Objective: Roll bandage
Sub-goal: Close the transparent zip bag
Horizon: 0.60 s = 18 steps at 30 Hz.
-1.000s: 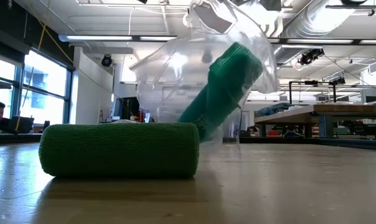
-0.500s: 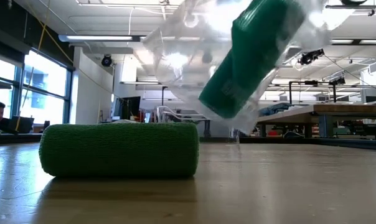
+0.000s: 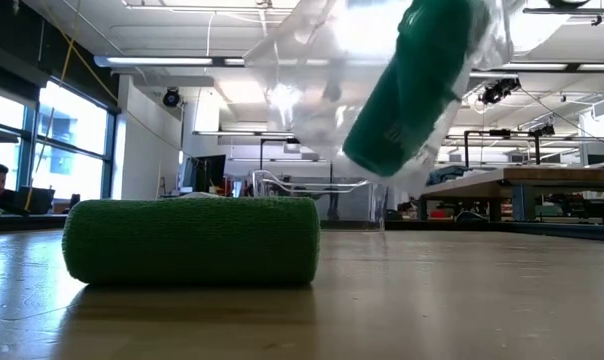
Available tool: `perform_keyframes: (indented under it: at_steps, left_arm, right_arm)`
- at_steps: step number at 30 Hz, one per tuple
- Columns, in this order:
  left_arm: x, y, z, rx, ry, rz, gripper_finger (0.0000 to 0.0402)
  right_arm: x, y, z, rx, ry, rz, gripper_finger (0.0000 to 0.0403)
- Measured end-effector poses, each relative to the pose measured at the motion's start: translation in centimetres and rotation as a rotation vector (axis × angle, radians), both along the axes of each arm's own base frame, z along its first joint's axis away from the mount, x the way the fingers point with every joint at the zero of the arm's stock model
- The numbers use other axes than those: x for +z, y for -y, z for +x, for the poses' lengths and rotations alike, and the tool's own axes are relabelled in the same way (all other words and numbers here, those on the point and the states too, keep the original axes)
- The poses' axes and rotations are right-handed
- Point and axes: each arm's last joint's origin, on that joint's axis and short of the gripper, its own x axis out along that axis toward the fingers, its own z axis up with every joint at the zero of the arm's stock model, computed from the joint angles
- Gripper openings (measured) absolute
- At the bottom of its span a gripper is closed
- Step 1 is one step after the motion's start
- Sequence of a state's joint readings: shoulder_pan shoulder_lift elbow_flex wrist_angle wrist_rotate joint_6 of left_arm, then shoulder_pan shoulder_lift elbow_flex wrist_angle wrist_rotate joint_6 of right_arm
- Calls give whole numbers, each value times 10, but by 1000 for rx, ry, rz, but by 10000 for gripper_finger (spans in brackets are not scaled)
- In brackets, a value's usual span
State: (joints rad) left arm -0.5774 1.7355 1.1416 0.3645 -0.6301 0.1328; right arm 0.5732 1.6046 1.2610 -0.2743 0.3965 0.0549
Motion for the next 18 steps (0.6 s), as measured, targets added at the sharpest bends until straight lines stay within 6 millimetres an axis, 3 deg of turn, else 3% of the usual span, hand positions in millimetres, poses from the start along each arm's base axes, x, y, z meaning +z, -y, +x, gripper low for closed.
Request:
perform_keyframes:
  at_steps: [18]
  left_arm:
    - [-4, 10, -8, -1, -33, 55, 1]
  right_arm:
    - [-14, -1, -20, -74, -210, 32, 25]
